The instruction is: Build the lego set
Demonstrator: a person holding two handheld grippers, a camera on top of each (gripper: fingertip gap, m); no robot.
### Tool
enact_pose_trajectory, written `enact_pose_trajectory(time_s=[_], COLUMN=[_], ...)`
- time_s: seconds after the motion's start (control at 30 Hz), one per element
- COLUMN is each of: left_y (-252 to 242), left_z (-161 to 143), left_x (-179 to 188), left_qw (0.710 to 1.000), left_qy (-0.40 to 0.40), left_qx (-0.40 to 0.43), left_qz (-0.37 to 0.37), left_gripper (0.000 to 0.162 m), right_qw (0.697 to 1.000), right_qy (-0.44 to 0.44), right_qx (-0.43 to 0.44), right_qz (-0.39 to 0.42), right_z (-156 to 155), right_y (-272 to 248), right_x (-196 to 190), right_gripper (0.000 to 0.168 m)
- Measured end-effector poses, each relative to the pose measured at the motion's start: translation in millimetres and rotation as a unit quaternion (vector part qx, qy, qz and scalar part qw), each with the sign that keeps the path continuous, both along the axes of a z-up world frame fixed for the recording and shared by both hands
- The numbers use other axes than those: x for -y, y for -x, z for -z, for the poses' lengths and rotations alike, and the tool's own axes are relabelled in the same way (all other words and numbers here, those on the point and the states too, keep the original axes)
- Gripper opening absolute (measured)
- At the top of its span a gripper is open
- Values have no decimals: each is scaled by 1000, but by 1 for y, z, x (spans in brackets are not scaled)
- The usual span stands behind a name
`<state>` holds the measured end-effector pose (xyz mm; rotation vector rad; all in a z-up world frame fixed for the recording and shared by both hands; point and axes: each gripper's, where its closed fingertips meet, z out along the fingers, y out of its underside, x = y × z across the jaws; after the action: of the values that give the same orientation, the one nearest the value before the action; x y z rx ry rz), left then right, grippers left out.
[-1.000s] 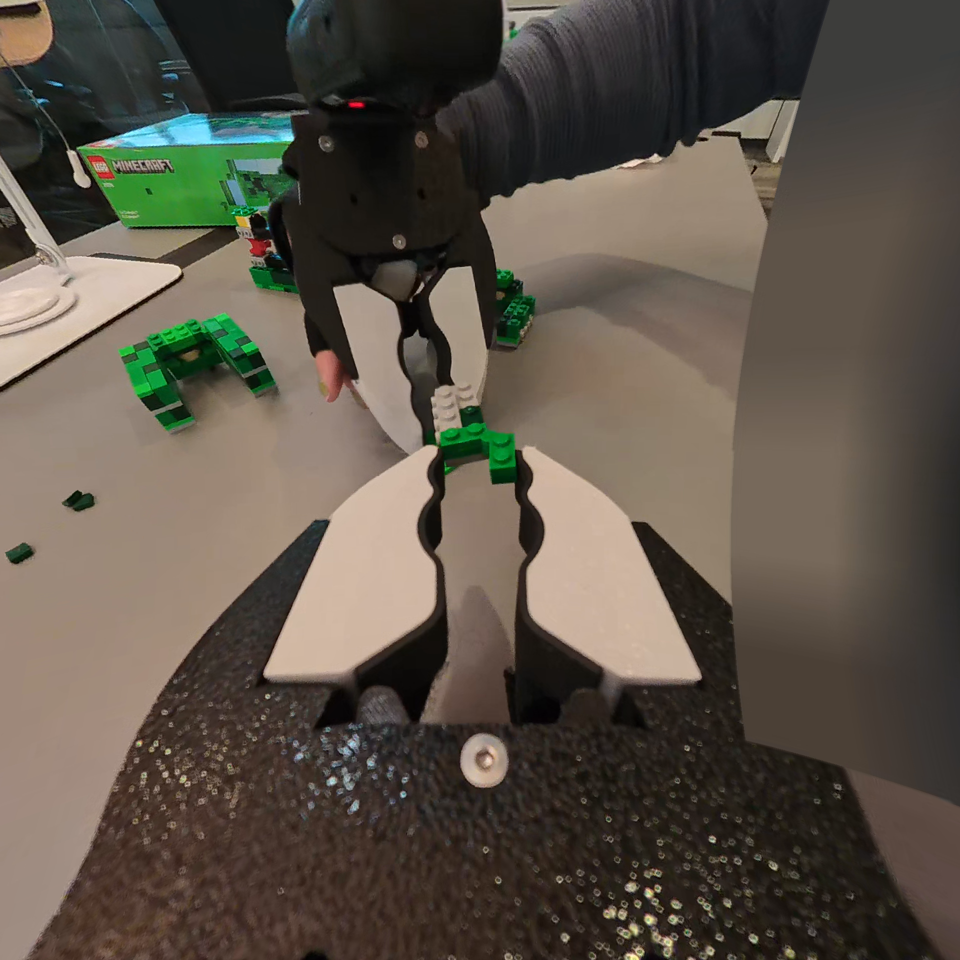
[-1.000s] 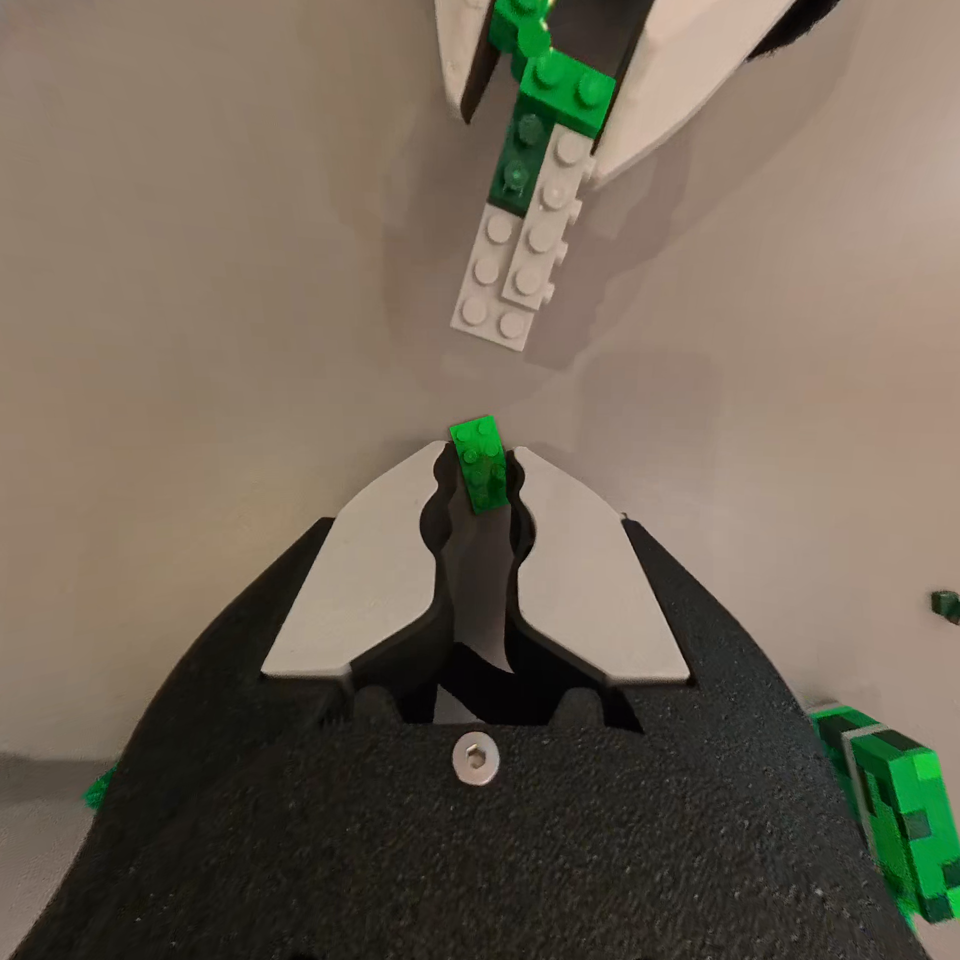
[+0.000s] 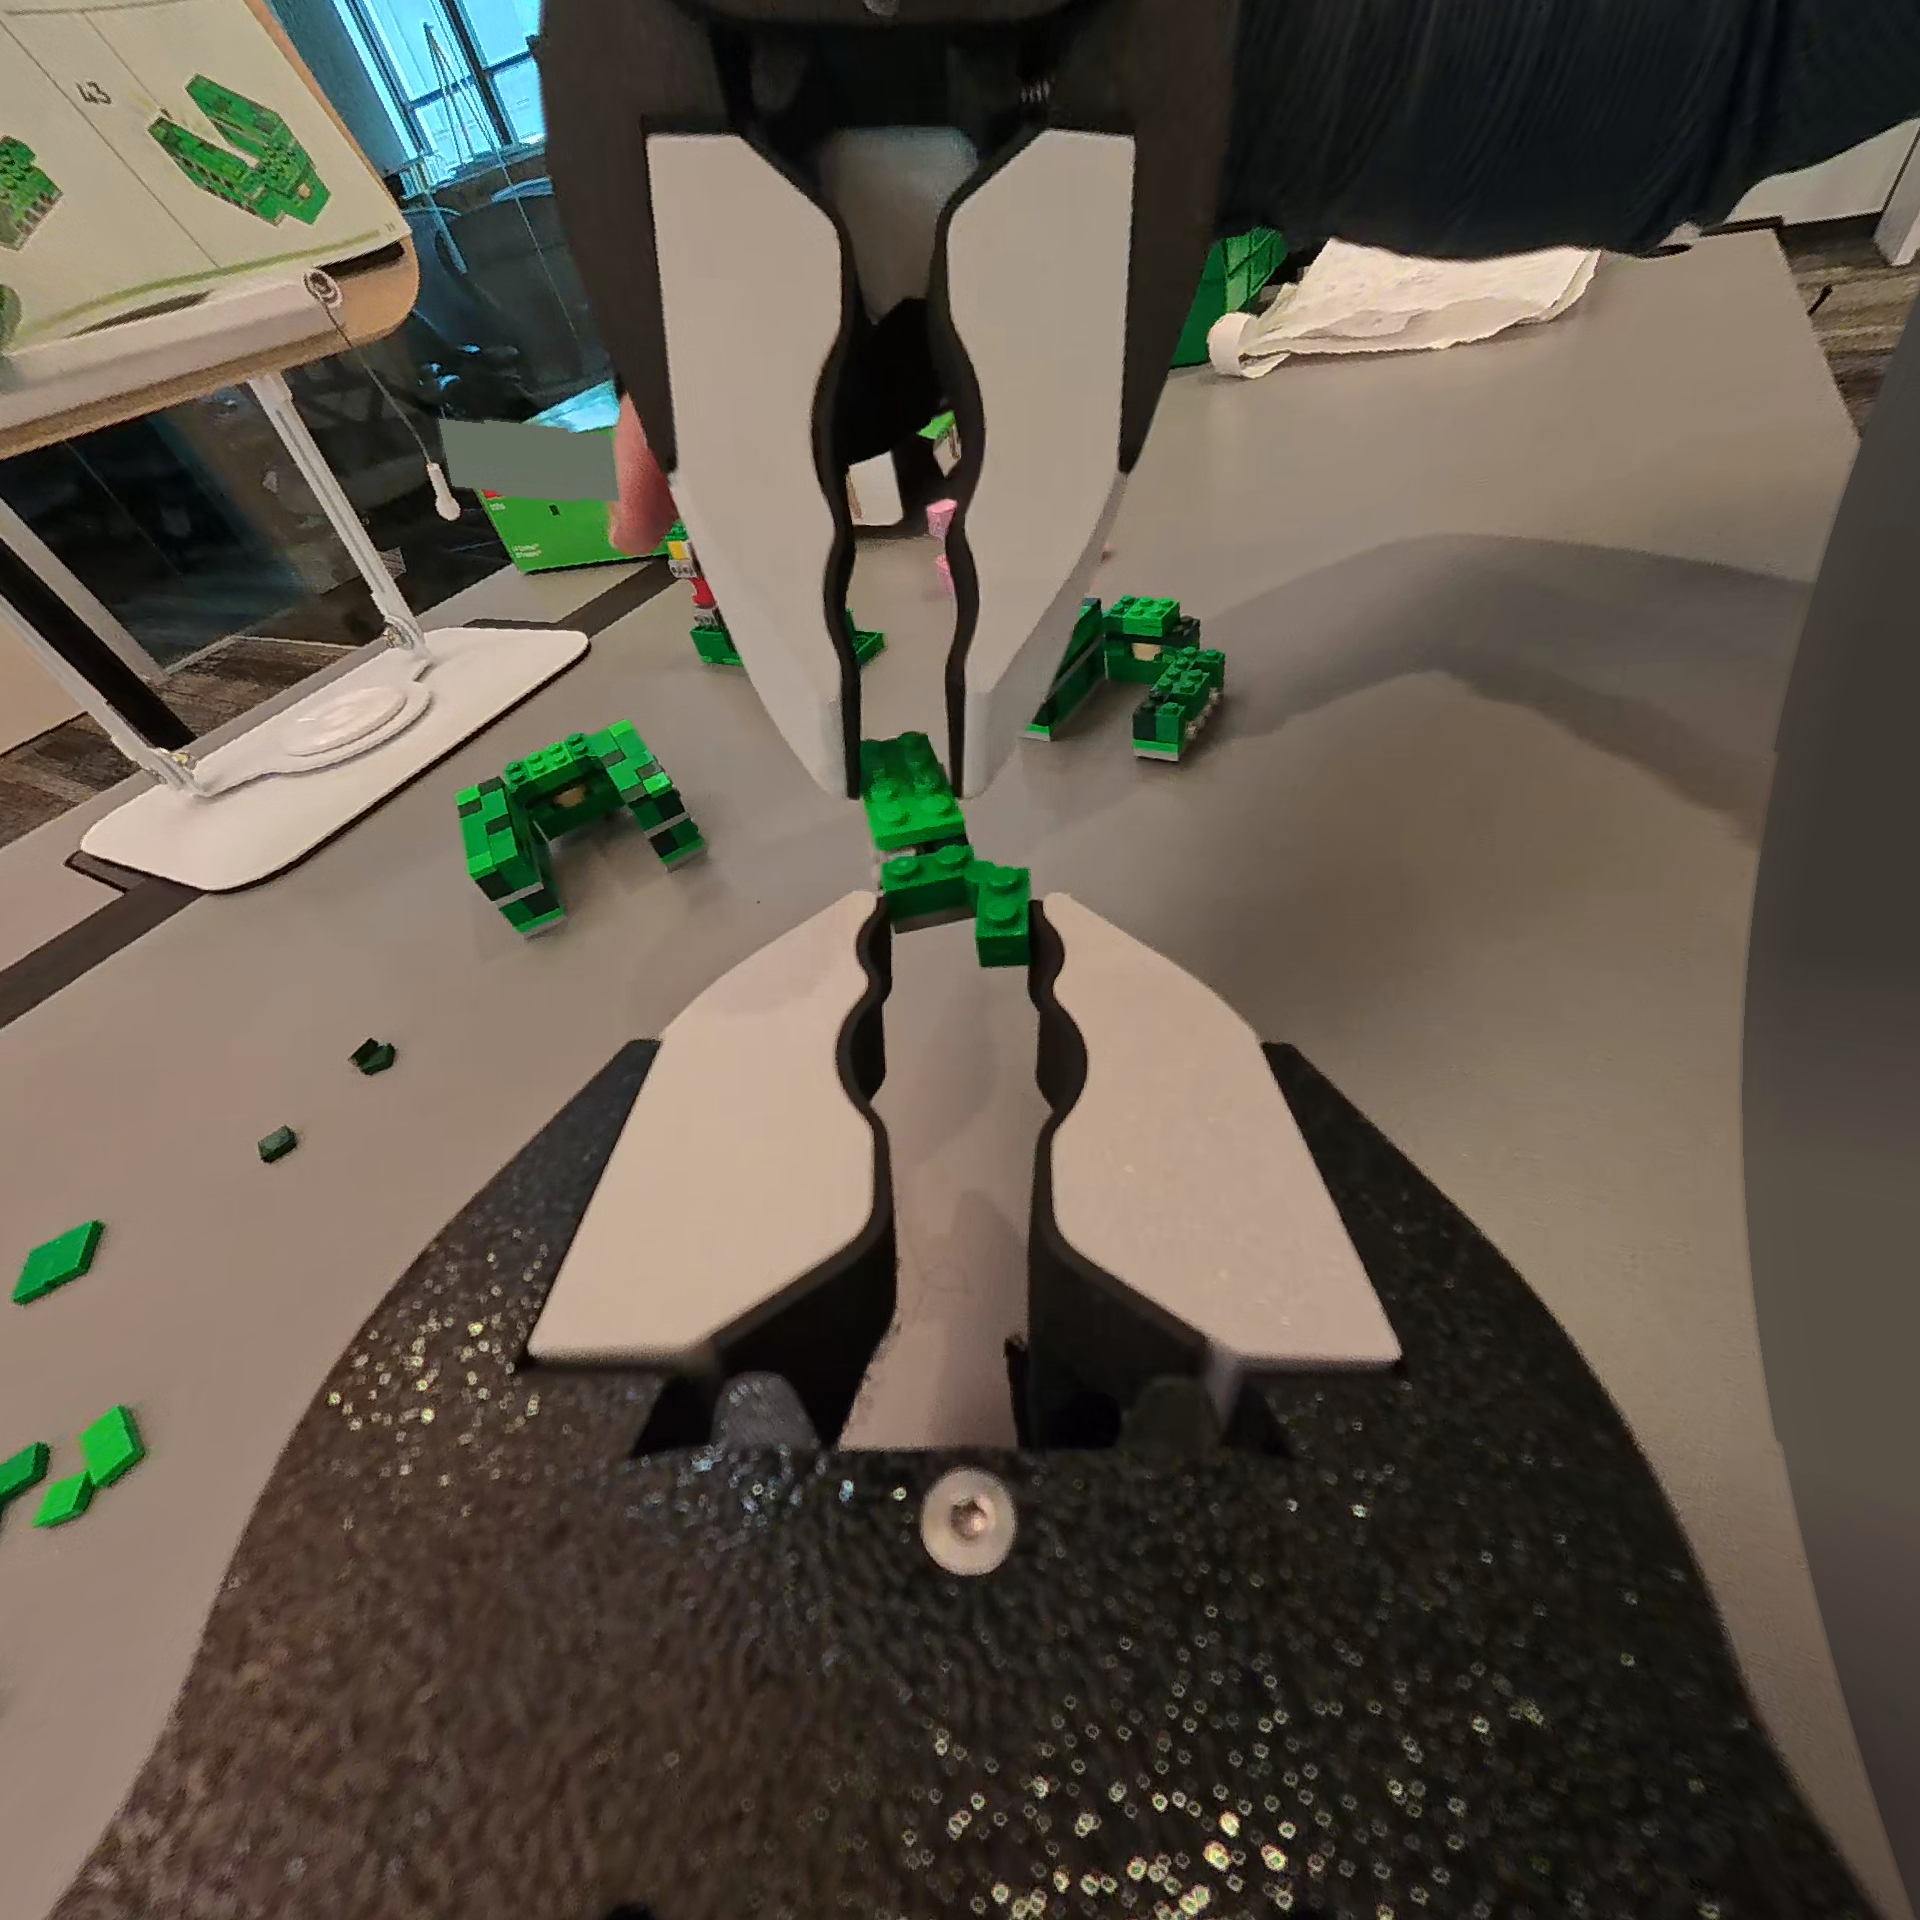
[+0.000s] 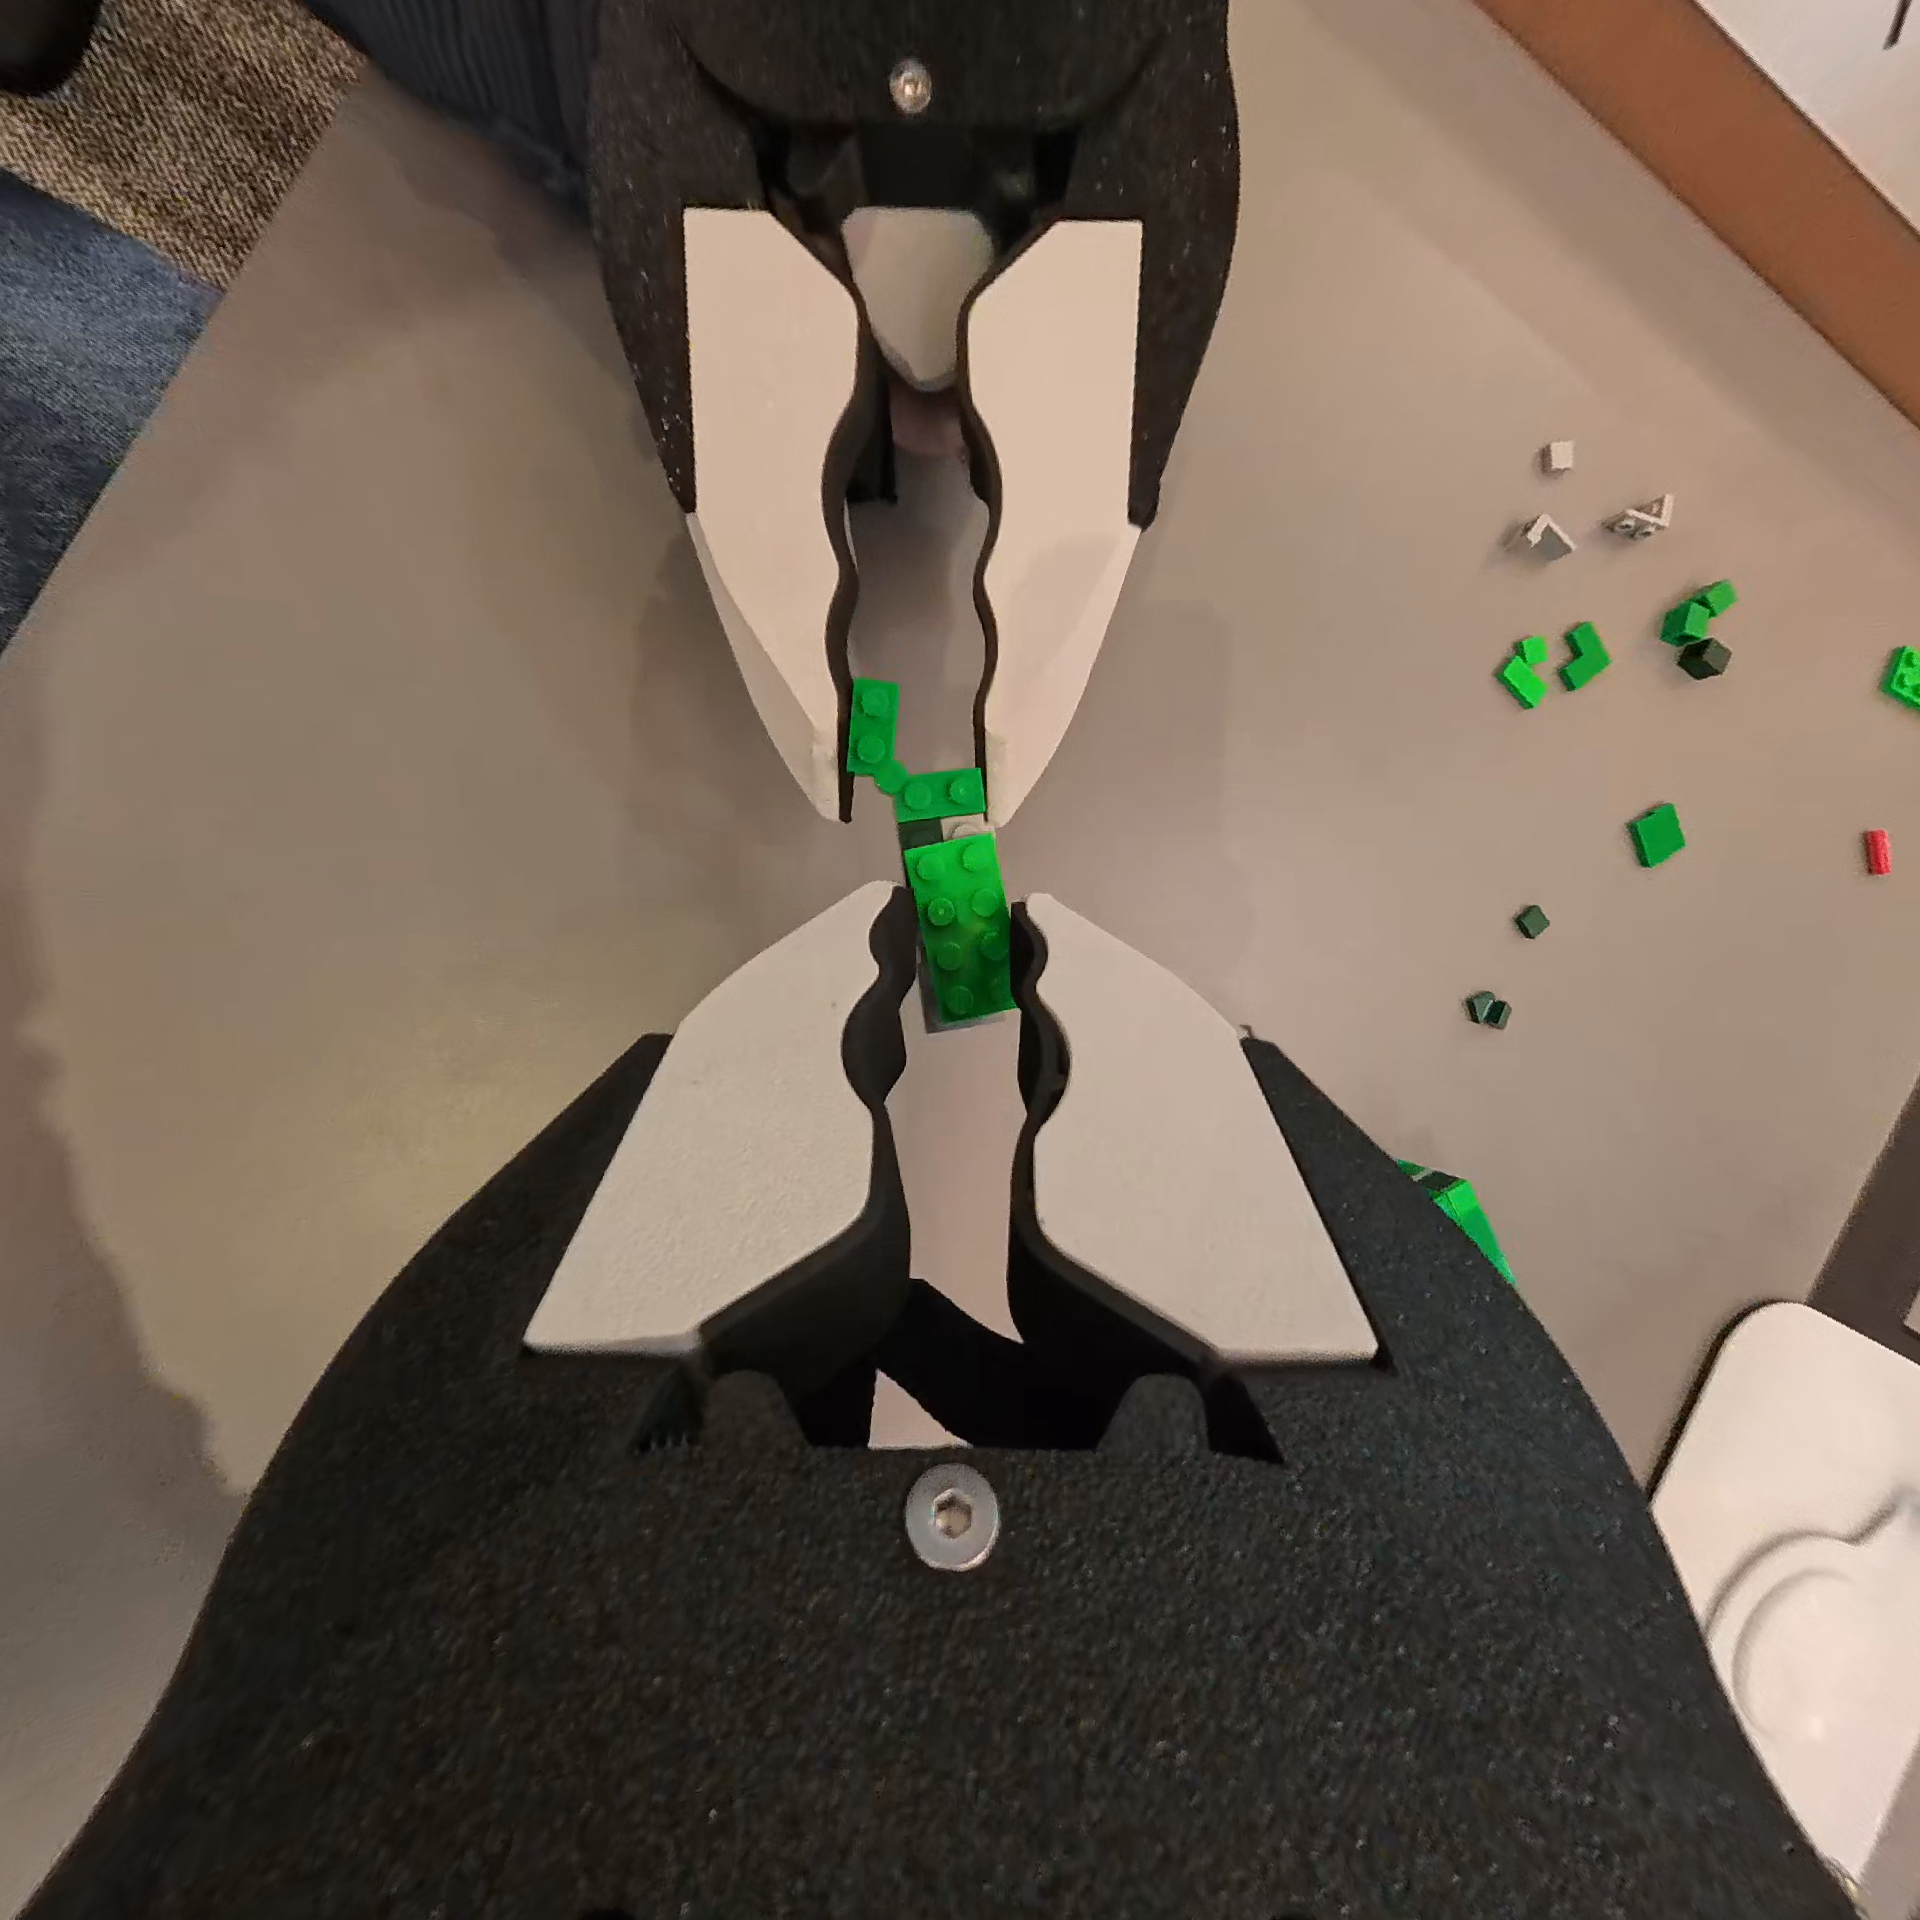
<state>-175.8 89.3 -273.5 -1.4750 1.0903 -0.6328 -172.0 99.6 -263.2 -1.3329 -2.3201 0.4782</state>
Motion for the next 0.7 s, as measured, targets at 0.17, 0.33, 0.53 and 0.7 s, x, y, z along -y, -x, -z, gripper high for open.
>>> enact_pose_trajectory(time_s=[0.17,0.33,0.53,0.7], left_y=[-1,-1,-2,-1], left_z=[0,1,-1,-2], left_x=[1,1,2,1], left_qw=[1000,1000,1000,1000], left_qy=[-1,-1,2,5], left_qx=[0,-2,8,11], left_qz=[2,1,5,2], left_gripper=[25,24,24,24], right_qw=[1000,1000,1000,1000], right_qy=[9,10,3,-3], right_qx=[5,9,7,2], right_qz=[1,5,3,-2], right_z=[1,1,1,0], right_y=[2,3,4,5], right_x=[4,4,5,5], right_gripper=[17,17,18,20])
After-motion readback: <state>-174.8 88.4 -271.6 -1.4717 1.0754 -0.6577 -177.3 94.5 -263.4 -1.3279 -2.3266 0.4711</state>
